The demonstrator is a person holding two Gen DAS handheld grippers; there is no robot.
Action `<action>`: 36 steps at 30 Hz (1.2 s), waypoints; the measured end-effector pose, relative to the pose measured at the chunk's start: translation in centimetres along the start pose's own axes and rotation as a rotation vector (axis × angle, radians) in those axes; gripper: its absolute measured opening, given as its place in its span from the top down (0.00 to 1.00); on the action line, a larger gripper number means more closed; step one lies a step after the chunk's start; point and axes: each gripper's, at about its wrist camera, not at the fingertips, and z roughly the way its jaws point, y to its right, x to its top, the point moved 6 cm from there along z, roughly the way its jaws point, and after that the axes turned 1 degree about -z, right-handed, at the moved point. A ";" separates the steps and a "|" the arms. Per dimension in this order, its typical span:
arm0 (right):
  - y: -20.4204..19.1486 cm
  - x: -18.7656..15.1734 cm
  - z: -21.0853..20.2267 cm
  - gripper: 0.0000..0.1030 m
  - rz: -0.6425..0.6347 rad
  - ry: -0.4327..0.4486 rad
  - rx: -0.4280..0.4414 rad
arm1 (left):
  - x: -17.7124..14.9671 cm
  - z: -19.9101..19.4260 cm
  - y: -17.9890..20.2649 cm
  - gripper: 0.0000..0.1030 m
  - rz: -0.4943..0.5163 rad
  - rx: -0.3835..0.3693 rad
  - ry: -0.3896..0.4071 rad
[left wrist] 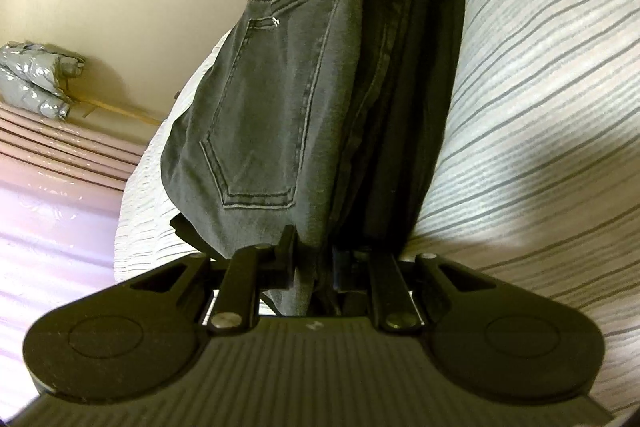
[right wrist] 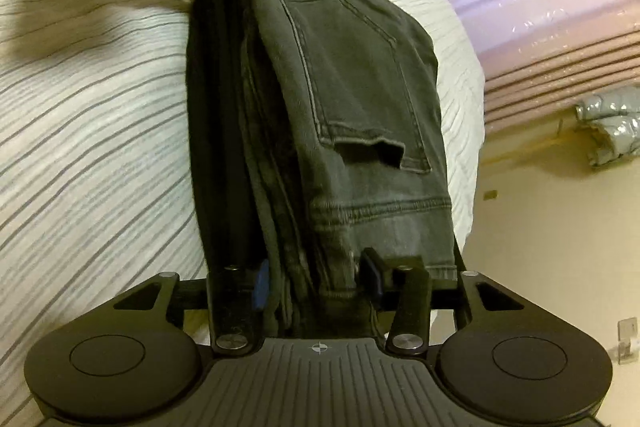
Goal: Fold clothes
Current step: 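Lower the folded jeans onto the bed with both grippers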
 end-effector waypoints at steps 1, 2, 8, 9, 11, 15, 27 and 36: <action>0.1 -0.1 -0.1 0.56 -0.011 0.004 0.012 | 0.0 -0.1 0.0 0.88 -0.004 0.000 0.001; 0.2 -0.1 -0.1 0.58 -0.021 0.008 0.023 | 0.3 0.1 -0.8 0.88 -0.007 0.003 0.002; 0.7 -1.0 -1.0 0.63 -0.019 0.025 0.008 | 1.0 -0.7 0.5 0.87 -0.038 -0.014 0.002; -0.2 -1.3 -0.7 0.63 -0.036 0.015 0.026 | 0.8 -0.4 1.0 0.87 -0.027 -0.021 -0.006; -1.3 -0.9 -0.4 0.61 -0.078 0.005 0.003 | 0.5 -0.3 1.0 0.86 -0.026 -0.015 -0.007; 0.1 0.1 -1.4 0.61 0.037 -0.008 0.001 | 0.5 -0.4 -0.7 0.86 -0.027 -0.012 -0.010; -0.7 0.6 -1.9 0.57 0.063 -0.046 -0.013 | 0.0 -0.8 -0.4 0.84 0.006 -0.031 -0.049; -0.4 0.3 -2.2 0.57 0.137 -0.075 0.012 | -0.1 -1.1 -0.8 0.82 -0.025 -0.067 -0.076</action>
